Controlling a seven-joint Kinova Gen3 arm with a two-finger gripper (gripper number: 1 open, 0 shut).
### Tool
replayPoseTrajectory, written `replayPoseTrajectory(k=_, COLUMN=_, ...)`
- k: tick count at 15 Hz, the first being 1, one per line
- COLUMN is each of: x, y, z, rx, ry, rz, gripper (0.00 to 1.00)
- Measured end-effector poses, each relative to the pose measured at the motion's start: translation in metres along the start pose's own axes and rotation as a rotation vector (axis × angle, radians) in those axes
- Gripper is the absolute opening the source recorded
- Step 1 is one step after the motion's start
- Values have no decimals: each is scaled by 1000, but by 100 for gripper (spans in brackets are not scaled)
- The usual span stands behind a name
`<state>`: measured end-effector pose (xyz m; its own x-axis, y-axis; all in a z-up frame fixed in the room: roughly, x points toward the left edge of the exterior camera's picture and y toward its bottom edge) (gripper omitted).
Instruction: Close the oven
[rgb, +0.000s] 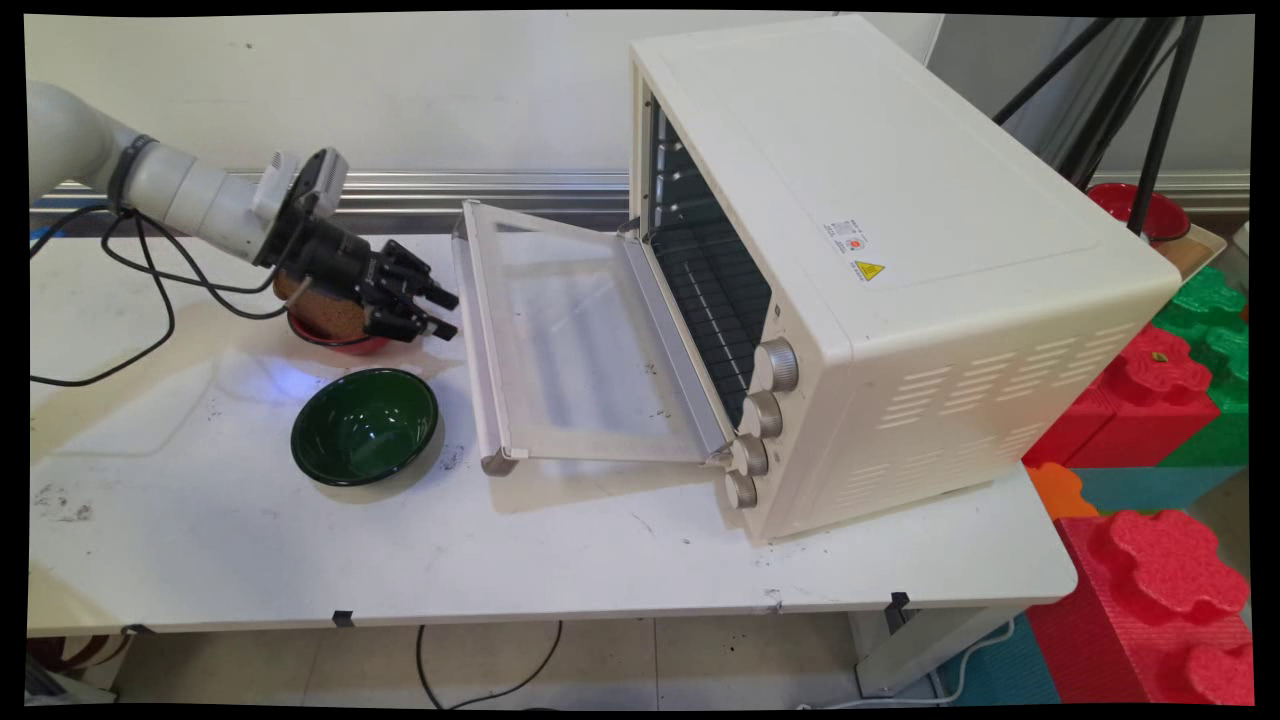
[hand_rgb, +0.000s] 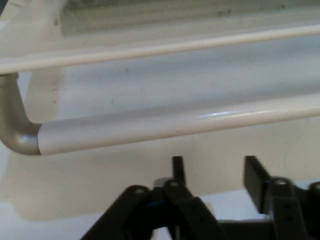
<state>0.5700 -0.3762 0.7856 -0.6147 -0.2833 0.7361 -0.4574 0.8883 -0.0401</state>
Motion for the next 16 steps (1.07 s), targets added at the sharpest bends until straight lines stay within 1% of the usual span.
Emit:
replayPoseTrajectory(k=3, x=-3, y=1, z=6, rx=-2, ry=-2, rz=6, gripper=0)
replayPoseTrajectory(k=8, x=-3, y=2, z=13, rx=3, ry=27, rz=14, gripper=0)
replayPoseTrajectory(k=10, x=-2, y=2, z=14, rx=10, ry=47, rz=18, gripper=0)
replayPoseTrajectory(k=16, x=10, y=0, z=10, rx=47, ry=147, rz=25, gripper=0)
